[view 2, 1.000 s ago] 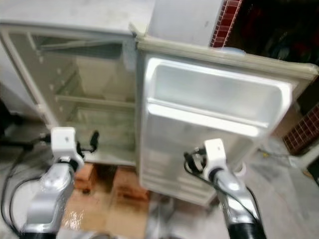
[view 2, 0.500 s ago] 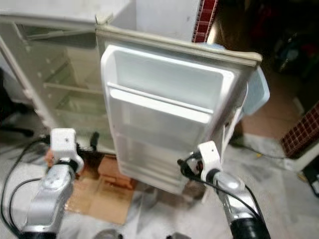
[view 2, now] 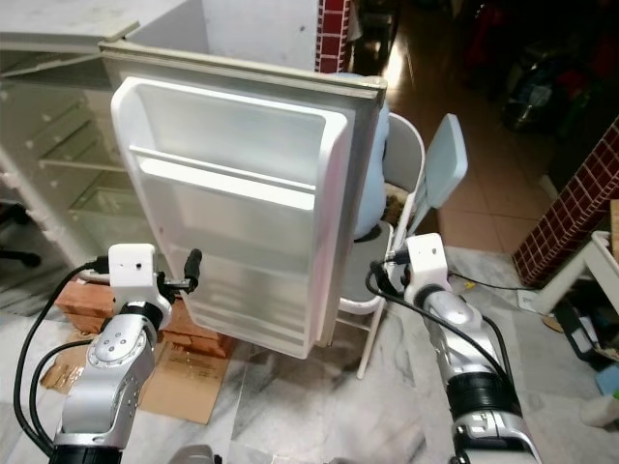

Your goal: Restocking fridge

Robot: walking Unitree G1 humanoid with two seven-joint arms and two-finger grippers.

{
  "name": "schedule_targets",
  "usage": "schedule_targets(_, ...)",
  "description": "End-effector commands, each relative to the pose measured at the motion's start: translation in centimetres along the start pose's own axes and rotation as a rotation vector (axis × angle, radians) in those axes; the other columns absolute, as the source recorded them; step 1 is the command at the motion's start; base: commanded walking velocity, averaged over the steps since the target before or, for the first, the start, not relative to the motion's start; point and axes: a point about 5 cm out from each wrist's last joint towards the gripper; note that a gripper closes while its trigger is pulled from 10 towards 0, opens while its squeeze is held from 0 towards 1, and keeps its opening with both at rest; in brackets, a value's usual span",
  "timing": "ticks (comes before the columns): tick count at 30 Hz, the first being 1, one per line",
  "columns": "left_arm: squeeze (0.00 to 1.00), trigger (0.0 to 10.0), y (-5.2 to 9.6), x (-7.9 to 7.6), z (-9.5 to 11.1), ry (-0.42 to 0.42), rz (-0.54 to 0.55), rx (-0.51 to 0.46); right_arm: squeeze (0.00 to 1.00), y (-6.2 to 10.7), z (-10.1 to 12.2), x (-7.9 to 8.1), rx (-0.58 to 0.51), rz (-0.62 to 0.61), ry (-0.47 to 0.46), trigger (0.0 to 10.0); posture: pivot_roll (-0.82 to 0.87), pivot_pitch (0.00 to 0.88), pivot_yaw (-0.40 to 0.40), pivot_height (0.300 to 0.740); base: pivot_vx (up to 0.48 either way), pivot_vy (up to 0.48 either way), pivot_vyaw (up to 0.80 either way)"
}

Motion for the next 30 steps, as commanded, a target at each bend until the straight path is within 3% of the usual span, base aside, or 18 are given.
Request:
schedule_targets(1, 0.0, 10.0, -0.1, 0.2, 0.3, 0.001, 0.018, -0.003, 0.0, -0.2, 0.2, -0.1, -0.013, -0.017, -0.013, 10.0, 0.07, 0.0, -0.033, 0.74, 0.0, 0.0, 0.0)
schedule_targets(7, 0.0, 10.0, 0.0, 1.0, 0.2, -0.031, 0.081, 0.003, 0.0, -1.3, 2.4, -0.3, -0.116, -0.208, -0.122, 10.0, 0.06, 0.0, -0.027, 0.74, 0.0, 0.0, 0.0)
schedule_targets(10, 0.0, 10.0, 0.1, 1.7, 0.1, -0.043, 0.137, 0.017, 0.0, -1.8, 3.5, 0.3, -0.143, -0.215, -0.142, 10.0, 0.06, 0.0, -0.025, 0.74, 0.0, 0.0, 0.0)
schedule_targets(11, 0.0, 10.0, 0.4, 2.8, -0.1, -0.037, 0.218, 0.04, 0.0, -2.5, 5.1, 1.3, -0.18, -0.2, -0.161, 10.0, 0.07, 0.0, -0.025, 0.74, 0.0, 0.0, 0.0)
schedule_targets(12, 0.0, 10.0, 0.4, 2.8, -0.1, -0.037, 0.218, 0.04, 0.0, -2.5, 5.1, 1.3, -0.18, -0.2, -0.161, 10.0, 0.07, 0.0, -0.025, 0.74, 0.0, 0.0, 0.0)
schedule_targets(14, 0.0, 10.0, 1.0, 4.4, -0.5, 0.002, 0.32, 0.081, 0.0, -3.2, 6.9, 2.5, -0.225, -0.164, -0.186, 10.0, 0.09, 0.0, -0.03, 0.74, 0.0, 0.0, 0.0)
schedule_targets(19, 0.0, 10.0, 1.8, 5.9, -1.4, 0.051, 0.379, 0.138, 0.0, -3.7, 8.3, 3.7, -0.254, -0.126, -0.238, 10.0, 0.11, 0.0, -0.041, 0.74, 0.0, 0.0, 0.0)
schedule_targets(22, 0.0, 10.0, 2.9, 6.6, -2.8, 0.014, 0.386, 0.238, 0.0, -3.9, 10.1, 5.3, -0.303, -0.016, -0.311, 10.0, 0.12, 0.0, -0.043, 0.74, 0.0, 0.0, 0.0)
schedule_targets(26, 0.0, 10.0, 4.8, 7.7, -5.0, -0.006, 0.398, 0.374, 0.0, -2.8, 12.4, 7.9, -0.388, 0.253, -0.385, 10.0, 0.12, 0.0, -0.041, 0.74, 0.0, 0.0, 0.0)
schedule_targets(27, 0.0, 10.0, 4.8, 7.7, -5.0, -0.006, 0.398, 0.374, 0.0, -2.8, 12.4, 7.9, -0.388, 0.253, -0.385, 10.0, 0.12, 0.0, -0.041, 0.74, 0.0, 0.0, 0.0)
schedule_targets(28, 0.0, 10.0, 5.7, 8.5, -6.0, 0.012, 0.436, 0.433, 0.0, -1.3, 13.3, 9.3, -0.441, 0.462, -0.375, 10.0, 0.13, 0.0, -0.04, 0.74, 0.0, 0.0, 0.0)
schedule_targets(30, 0.0, 10.0, 5.9, 8.7, -6.2, 0.021, 0.445, 0.449, 0.0, -0.7, 13.5, 9.6, -0.454, 0.521, -0.363, 10.0, 0.13, 0.0, -0.04, 0.74, 0.0, 0.0, 0.0)
Point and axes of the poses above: a point about 5 cm out from each wrist's last joint towards the gripper, its own y axis pointing back from the gripper into the wrist, its own z axis along the axis of the wrist's last joint, x = y × z, and after that the axes turned 6 degrees about y, right-handed
